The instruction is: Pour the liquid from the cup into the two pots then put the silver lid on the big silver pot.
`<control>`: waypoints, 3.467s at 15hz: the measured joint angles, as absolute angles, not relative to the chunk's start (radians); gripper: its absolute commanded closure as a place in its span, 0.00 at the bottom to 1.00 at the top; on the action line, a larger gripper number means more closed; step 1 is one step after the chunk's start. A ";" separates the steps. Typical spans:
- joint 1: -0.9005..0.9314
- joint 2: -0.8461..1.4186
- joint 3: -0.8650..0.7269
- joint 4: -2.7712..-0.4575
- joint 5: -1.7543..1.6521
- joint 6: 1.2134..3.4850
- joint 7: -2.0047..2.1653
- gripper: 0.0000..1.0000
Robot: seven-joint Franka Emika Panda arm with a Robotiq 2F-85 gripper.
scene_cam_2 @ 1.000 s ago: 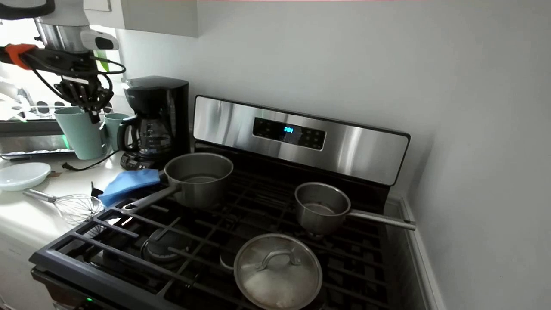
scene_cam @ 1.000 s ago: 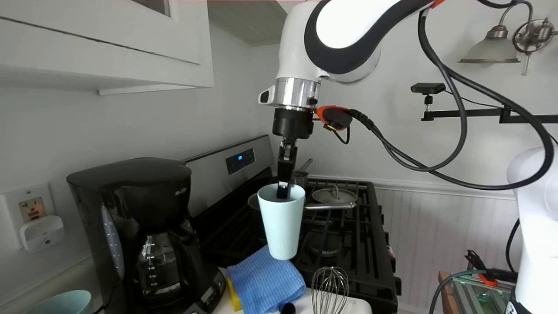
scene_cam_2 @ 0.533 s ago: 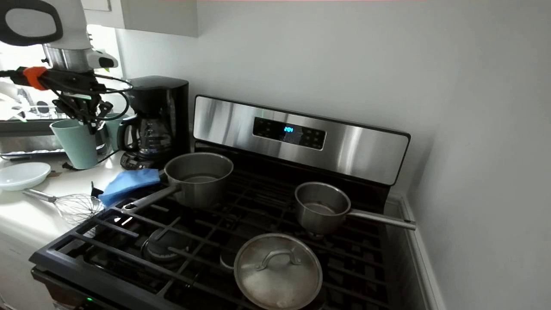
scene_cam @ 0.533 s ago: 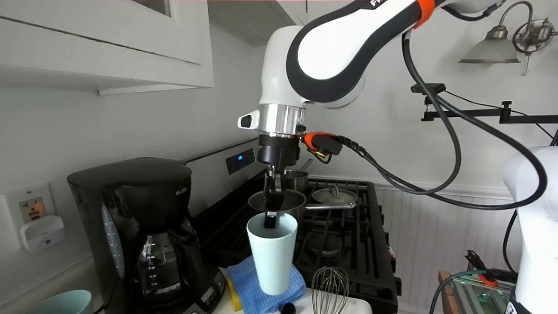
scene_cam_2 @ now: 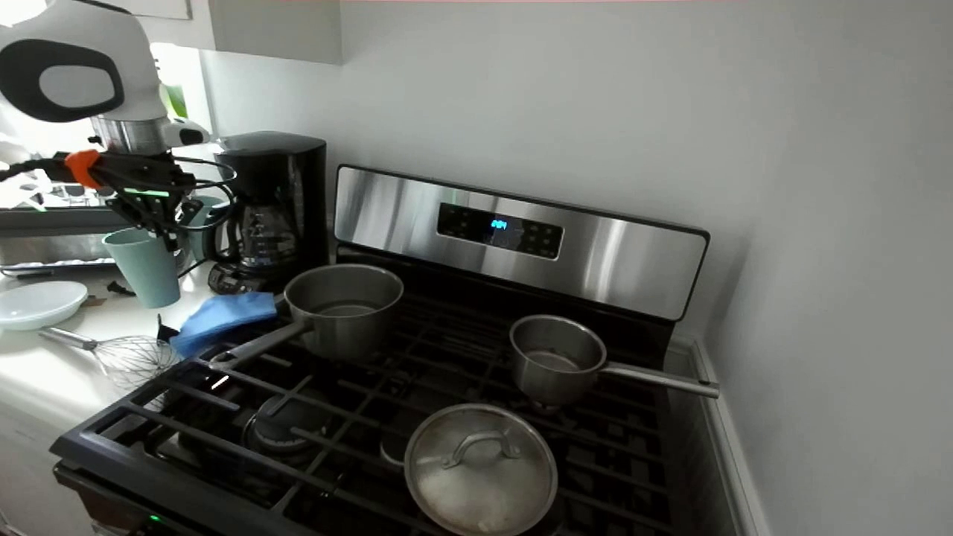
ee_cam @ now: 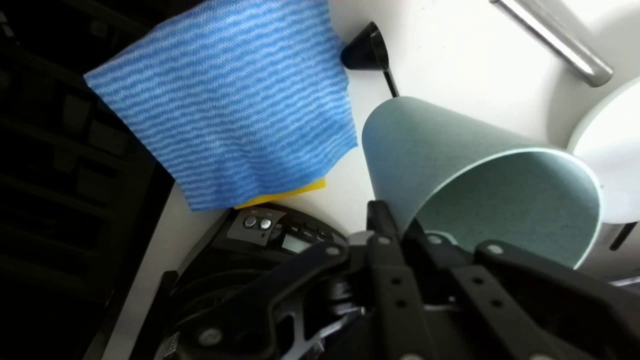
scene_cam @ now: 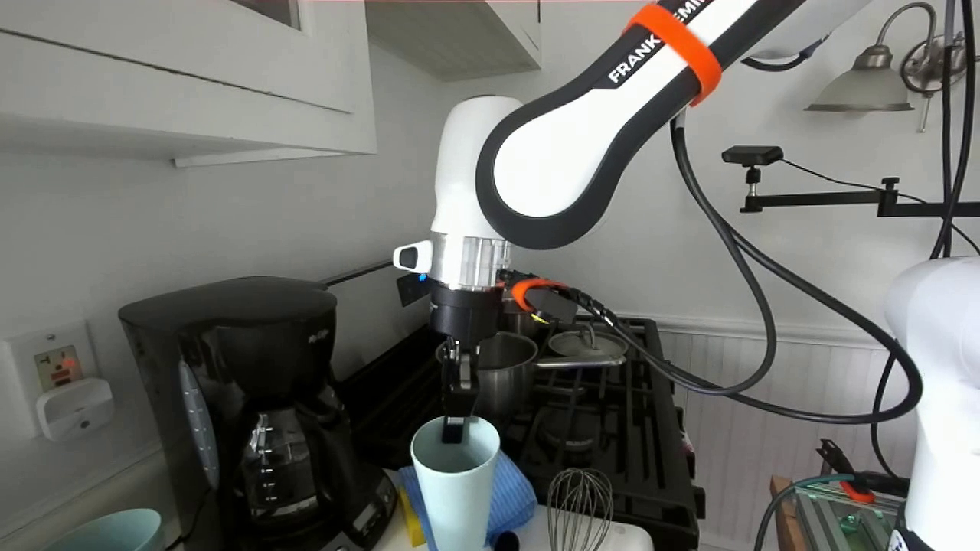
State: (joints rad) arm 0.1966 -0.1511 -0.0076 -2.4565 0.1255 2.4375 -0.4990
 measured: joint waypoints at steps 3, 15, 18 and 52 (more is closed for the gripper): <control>0.193 -0.153 -0.007 -2.456 0.125 2.438 -0.496 0.99; 0.184 0.055 0.059 -2.362 0.208 2.583 -0.379 0.70; 0.174 0.091 0.067 -2.336 0.193 2.585 -0.329 0.57; -0.246 -0.118 -0.077 -2.340 -0.380 2.562 0.639 0.00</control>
